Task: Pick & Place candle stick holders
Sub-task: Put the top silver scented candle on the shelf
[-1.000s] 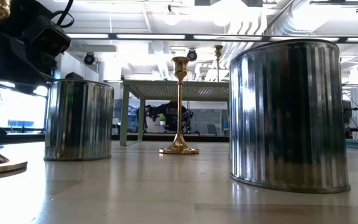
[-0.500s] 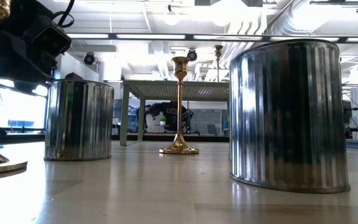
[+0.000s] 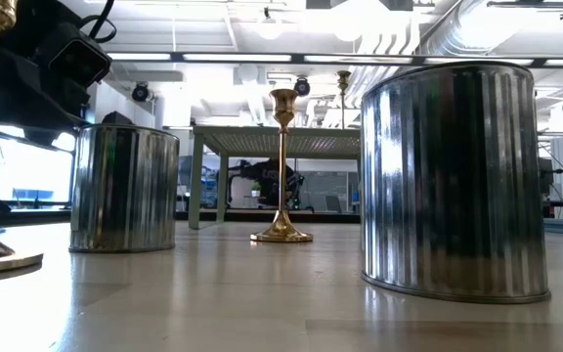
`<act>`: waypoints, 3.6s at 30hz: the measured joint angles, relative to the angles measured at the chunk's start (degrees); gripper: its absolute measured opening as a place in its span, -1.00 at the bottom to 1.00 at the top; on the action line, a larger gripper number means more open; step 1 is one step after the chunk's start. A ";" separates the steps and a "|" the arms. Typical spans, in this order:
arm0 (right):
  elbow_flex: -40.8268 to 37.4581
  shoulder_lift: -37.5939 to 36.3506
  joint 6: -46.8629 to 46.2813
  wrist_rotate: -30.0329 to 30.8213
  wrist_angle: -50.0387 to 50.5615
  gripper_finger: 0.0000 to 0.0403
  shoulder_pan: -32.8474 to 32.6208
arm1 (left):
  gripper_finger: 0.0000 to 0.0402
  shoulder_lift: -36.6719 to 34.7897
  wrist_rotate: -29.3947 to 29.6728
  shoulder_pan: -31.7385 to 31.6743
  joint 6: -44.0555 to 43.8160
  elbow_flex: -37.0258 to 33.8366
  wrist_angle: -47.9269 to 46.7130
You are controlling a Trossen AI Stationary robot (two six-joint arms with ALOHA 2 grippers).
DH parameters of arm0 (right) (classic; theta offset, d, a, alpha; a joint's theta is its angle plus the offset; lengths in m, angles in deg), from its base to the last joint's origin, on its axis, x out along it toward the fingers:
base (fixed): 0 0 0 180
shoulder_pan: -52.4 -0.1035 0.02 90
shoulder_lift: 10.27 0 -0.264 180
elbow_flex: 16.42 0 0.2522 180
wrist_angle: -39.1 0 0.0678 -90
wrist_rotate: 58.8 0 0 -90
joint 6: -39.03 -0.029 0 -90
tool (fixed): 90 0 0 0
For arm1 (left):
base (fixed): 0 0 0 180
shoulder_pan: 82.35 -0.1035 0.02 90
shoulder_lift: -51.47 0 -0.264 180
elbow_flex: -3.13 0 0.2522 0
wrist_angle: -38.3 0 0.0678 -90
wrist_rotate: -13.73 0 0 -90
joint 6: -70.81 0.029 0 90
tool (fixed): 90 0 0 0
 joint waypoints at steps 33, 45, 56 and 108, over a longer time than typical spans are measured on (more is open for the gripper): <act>0.00 0.00 -0.26 -0.02 -0.02 0.11 0.02 | 0.76 20.91 0.19 3.82 1.10 0.02 23.17; 0.00 0.00 -0.26 -0.02 -0.04 0.11 0.01 | 0.76 29.18 -2.60 3.80 1.83 3.46 27.86; 0.00 0.02 -0.25 -0.19 -0.03 0.11 0.01 | 0.76 39.01 -8.19 3.69 4.08 10.94 27.02; -0.02 31.97 22.51 -17.57 -34.03 0.11 2.11 | 0.76 39.47 -6.41 3.76 5.40 13.94 27.12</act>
